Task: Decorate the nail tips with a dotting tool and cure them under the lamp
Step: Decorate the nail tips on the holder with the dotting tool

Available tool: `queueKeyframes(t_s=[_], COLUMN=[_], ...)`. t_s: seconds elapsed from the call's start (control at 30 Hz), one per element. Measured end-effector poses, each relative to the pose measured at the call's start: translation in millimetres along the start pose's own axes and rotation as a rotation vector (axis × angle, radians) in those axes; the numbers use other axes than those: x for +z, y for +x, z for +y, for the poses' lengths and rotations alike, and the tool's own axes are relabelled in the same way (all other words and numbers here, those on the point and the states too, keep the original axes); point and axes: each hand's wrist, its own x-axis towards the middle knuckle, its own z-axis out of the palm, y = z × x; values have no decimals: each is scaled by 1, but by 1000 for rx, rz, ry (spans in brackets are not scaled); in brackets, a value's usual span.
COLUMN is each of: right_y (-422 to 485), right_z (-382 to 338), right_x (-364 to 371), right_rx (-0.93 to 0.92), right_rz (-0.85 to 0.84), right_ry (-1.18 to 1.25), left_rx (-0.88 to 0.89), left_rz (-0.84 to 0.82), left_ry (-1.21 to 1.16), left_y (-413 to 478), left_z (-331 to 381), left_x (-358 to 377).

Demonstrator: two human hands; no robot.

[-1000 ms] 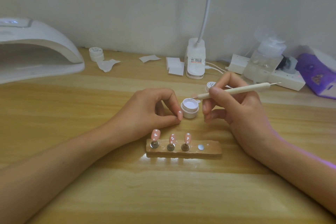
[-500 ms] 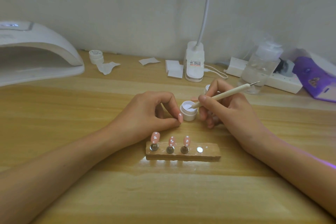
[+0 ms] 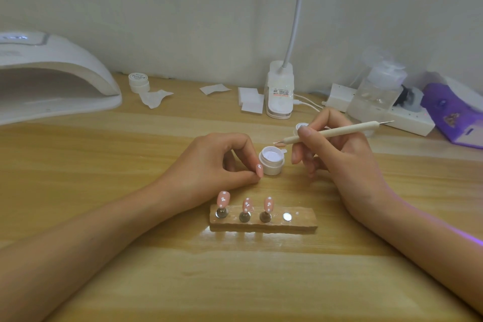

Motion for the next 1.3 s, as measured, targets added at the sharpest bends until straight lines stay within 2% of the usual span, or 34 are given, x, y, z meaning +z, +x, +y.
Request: queueKeyframes(t_s=[0.4,0.63,0.9,1.13,1.3], right_y=[1,-1,-7,-3,0], right_z=[3,-2,-1,2,5], right_x=[-2,-2,7,5,5], right_rx=[83,12,71,70,102], right_rz=[-50,-26,-157,-39,-59], right_ry=[21,36,24,-1,-60], left_rx=[-11,-3,-4,-4,-6], left_rz=[-3,-1,-9,-4,-9], left_ry=[4,12,13,5,12], left_y=[0,0,1,1,1], left_z=[0,0,-2,-3,-3], left_x=[0,0,0,0,0])
